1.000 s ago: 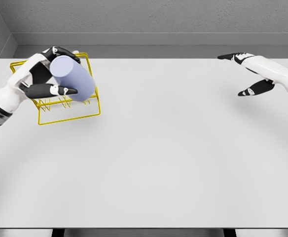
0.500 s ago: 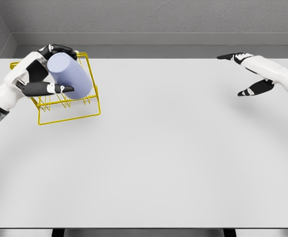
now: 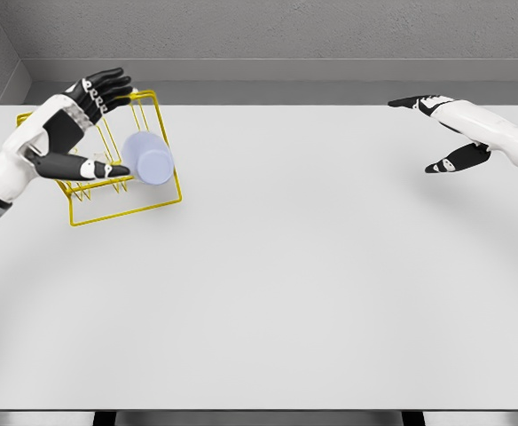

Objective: Place the cup on the cup holder with both arms

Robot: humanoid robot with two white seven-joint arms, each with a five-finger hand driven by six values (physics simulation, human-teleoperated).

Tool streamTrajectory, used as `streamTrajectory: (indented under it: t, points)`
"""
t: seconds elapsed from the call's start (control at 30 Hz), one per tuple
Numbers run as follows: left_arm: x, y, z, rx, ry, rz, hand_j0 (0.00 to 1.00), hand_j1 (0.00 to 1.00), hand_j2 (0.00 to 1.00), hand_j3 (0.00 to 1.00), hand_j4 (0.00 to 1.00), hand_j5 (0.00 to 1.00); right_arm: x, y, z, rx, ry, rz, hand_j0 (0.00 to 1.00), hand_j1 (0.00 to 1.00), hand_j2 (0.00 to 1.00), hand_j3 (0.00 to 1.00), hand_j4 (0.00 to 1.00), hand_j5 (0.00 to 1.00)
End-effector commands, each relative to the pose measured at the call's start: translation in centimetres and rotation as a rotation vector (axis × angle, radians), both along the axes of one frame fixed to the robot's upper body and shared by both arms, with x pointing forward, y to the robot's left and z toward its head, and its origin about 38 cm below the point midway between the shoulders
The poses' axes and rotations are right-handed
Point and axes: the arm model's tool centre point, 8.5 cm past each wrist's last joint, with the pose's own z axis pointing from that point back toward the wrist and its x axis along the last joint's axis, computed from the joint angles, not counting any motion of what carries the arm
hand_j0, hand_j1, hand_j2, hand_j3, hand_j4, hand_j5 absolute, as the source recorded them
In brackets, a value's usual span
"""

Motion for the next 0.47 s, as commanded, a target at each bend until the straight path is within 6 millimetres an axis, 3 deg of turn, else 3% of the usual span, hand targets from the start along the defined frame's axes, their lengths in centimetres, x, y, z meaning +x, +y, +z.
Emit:
streamTrajectory:
  t: [0.0, 0.1, 0.2, 0.3, 0.43]
  points:
    - [-1.1, 0.2, 2.9, 0.013, -0.067, -0.036, 1.00, 1.00, 1.00, 1.00, 1.00, 1.00, 0.0, 0.0, 0.1, 0.007, -0.001, -0.003, 1.00, 1.00, 1.00, 1.00, 1.00, 1.00]
    - [-4.8, 0.1, 5.3, 0.092, -0.305, -0.121, 1.00, 1.00, 1.00, 1.00, 1.00, 1.00, 0.0, 0.0, 0.1, 0.007, -0.001, -0.003, 1.00, 1.00, 1.00, 1.00, 1.00, 1.00]
    - [-7.0, 1.2, 4.6, 0.172, -0.360, -0.162, 1.00, 1.00, 1.00, 1.00, 1.00, 1.00, 0.0, 0.0, 0.1, 0.007, -0.001, -0.003, 1.00, 1.00, 1.00, 1.00, 1.00, 1.00]
    - [-7.5, 0.4, 3.3, 0.270, -0.367, -0.208, 1.00, 1.00, 1.00, 1.00, 1.00, 1.00, 0.1, -0.1, 0.2, 0.008, -0.003, -0.003, 1.00, 1.00, 1.00, 1.00, 1.00, 1.00]
    - [-7.6, -0.7, 2.1, 0.269, -0.348, -0.239, 1.00, 1.00, 1.00, 1.00, 1.00, 1.00, 0.1, -0.1, 0.3, 0.007, -0.006, -0.003, 1.00, 1.00, 1.00, 1.00, 1.00, 1.00]
